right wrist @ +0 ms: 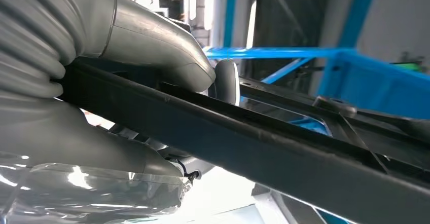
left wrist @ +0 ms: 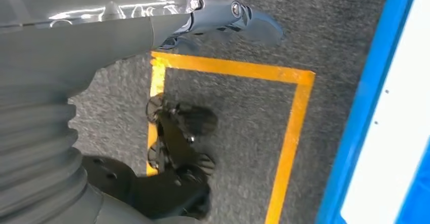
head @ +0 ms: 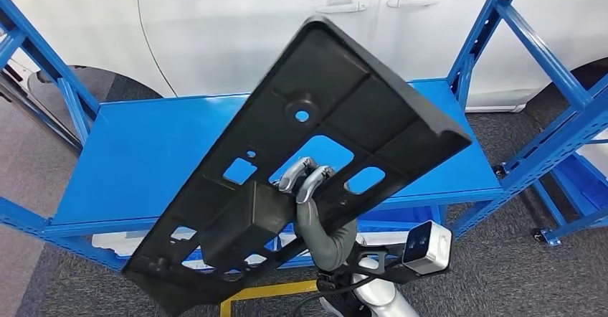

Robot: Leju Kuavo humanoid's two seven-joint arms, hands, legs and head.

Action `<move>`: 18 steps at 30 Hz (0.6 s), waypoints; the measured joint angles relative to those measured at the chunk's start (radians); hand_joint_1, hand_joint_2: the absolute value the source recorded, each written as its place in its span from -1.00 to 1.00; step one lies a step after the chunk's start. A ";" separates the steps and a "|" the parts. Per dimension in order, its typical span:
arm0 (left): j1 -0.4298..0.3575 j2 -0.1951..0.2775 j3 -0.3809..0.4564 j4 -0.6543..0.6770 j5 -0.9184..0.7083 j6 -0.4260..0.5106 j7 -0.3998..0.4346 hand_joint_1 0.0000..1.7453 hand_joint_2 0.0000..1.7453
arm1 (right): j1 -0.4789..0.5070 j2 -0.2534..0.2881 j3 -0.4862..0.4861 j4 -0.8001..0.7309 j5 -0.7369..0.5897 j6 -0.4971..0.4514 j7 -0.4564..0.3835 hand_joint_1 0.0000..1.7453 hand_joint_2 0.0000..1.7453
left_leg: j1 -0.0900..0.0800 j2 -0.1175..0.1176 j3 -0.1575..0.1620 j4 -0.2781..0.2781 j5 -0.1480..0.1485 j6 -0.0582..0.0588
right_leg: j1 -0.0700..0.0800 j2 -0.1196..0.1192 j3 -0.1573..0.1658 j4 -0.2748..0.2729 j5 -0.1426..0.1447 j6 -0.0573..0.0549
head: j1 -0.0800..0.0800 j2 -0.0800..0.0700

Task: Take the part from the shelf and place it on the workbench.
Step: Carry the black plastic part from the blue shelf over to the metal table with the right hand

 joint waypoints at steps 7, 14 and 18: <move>-0.014 0.003 0.001 0.000 -0.037 0.005 0.019 -1.00 1.00 | 0.012 0.007 -0.021 -0.046 0.004 -0.011 0.000 1.00 1.00 | -0.003 -0.001 0.130 -0.118 0.026 0.006 | 0.004 -0.001 -0.048 0.016 0.037 0.015 | 0.000 0.000; -0.022 0.004 -0.003 0.000 -0.069 0.005 0.025 -1.00 1.00 | 0.012 0.027 -0.069 -0.059 -0.009 -0.039 0.000 1.00 1.00 | -0.006 0.004 0.111 -0.165 0.092 0.050 | -0.004 0.003 -0.086 0.084 -0.027 0.055 | 0.000 0.000; -0.024 0.004 -0.007 0.000 -0.080 0.003 0.031 -1.00 1.00 | 0.005 0.030 -0.080 -0.057 -0.001 -0.040 0.000 1.00 1.00 | -0.008 0.005 0.049 -0.160 0.134 0.054 | -0.006 0.002 -0.115 0.292 -0.155 0.064 | 0.000 0.000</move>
